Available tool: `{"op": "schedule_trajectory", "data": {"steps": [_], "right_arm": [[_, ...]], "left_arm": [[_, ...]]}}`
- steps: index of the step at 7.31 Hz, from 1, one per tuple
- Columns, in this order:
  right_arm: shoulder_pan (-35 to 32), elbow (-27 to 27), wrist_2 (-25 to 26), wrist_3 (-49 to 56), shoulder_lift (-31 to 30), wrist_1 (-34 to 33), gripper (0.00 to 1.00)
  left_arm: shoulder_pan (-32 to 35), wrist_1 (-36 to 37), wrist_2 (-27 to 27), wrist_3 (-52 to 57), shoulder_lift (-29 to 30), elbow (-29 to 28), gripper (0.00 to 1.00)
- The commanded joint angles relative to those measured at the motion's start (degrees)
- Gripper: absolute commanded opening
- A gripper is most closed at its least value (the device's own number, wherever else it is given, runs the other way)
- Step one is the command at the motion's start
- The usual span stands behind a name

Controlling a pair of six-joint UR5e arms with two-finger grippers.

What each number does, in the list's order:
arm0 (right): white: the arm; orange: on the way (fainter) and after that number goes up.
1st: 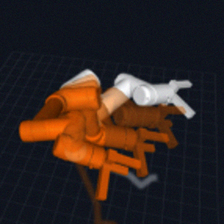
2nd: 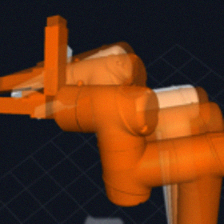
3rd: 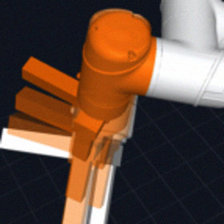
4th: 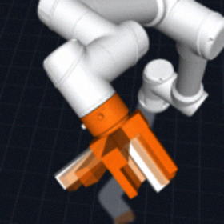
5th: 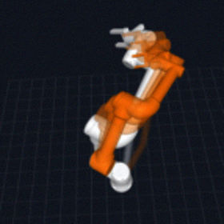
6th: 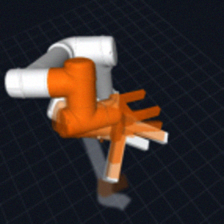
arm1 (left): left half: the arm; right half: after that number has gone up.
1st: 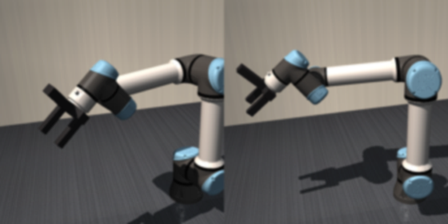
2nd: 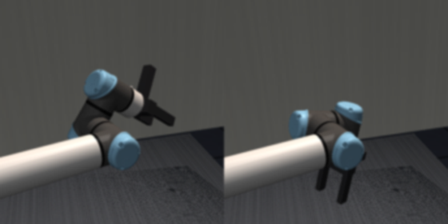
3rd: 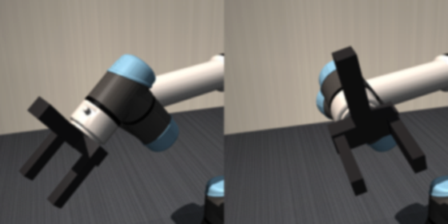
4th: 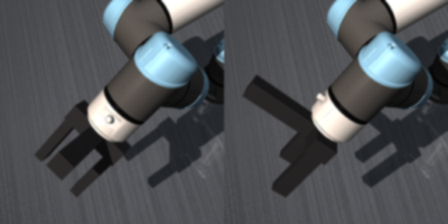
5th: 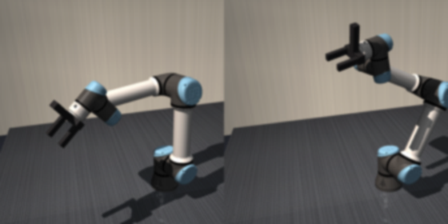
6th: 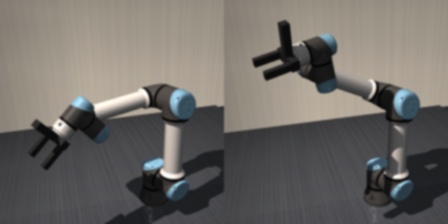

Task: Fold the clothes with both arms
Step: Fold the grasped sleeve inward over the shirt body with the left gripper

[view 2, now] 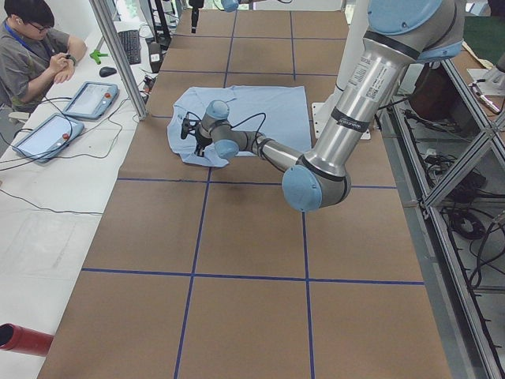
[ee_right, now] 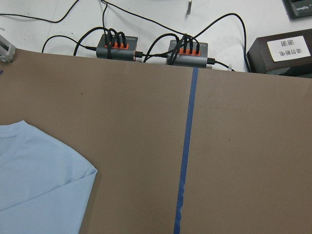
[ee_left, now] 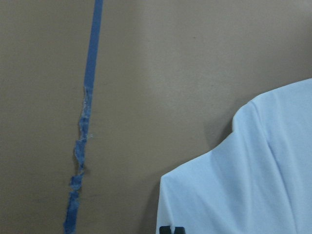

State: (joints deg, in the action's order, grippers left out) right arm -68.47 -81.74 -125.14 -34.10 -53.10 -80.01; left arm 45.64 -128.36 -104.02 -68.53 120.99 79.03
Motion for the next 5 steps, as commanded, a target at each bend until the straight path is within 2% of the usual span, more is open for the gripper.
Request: {"op": "schedule_trajectory", "data": {"steps": [1, 2, 4, 5], "right_arm": [[0.09, 0.0, 0.07, -0.09, 0.02, 0.03, 1.0], [0.09, 0.0, 0.16, -0.09, 0.02, 0.03, 1.0], [0.09, 0.0, 0.16, -0.18, -0.07, 0.03, 1.0], [0.17, 0.0, 0.16, -0.18, -0.07, -0.06, 1.0]], "left_arm": [[-4.4, 10.28, 2.84, -6.16, 7.04, 0.77, 0.0], [-4.94, 12.58, 2.95, -7.4, 8.9, 0.68, 0.0], [-5.65, 12.61, 4.86, -9.07, 14.33, -6.56, 0.0], [-5.65, 12.08, 4.97, -8.99, 14.54, -7.92, 0.0]]}}
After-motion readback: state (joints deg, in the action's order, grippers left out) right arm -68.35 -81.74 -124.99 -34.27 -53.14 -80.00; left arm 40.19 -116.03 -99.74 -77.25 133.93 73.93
